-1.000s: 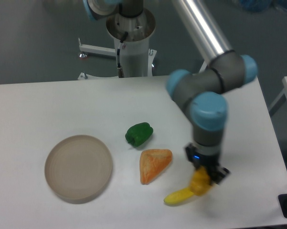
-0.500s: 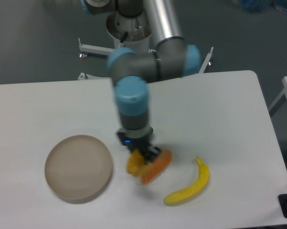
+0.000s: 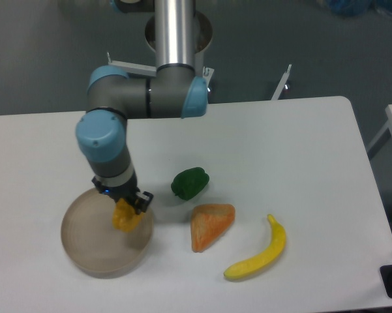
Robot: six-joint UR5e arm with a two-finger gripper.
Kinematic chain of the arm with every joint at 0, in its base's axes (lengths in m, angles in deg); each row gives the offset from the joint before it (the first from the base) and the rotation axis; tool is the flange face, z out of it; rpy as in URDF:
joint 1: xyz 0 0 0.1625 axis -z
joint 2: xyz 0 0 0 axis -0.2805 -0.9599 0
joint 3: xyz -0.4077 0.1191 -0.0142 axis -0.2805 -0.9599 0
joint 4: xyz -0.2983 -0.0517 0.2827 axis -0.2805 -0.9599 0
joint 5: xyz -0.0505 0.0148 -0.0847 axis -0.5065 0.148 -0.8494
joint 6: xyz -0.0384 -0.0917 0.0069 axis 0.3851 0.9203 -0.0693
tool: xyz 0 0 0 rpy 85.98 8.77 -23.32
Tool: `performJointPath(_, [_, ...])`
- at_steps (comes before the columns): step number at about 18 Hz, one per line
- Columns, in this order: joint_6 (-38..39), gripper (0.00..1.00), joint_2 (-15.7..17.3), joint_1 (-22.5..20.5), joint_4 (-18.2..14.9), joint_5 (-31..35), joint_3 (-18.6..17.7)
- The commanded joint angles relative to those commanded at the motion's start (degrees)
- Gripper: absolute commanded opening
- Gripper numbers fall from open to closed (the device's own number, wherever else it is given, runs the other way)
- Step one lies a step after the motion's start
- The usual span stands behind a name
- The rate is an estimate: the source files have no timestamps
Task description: Place the yellow pepper on the plate
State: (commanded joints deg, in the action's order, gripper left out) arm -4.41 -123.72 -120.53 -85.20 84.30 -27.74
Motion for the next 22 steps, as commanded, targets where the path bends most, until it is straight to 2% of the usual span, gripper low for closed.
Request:
performJointPath(6, [0.00, 0.45, -2.20, 1.06, 0.44, 0.09, 0.26])
performJointPath(17, [0.00, 0.46, -3.08, 1.67, 0.44, 0.09, 0.44])
performJointPath(20, [0.00, 0.54, -3.08, 1.67, 0.44, 0.09, 0.44])
performJointPath(22, [-0.09, 0.64, -3.08, 1.67, 0.44, 0.09, 0.53])
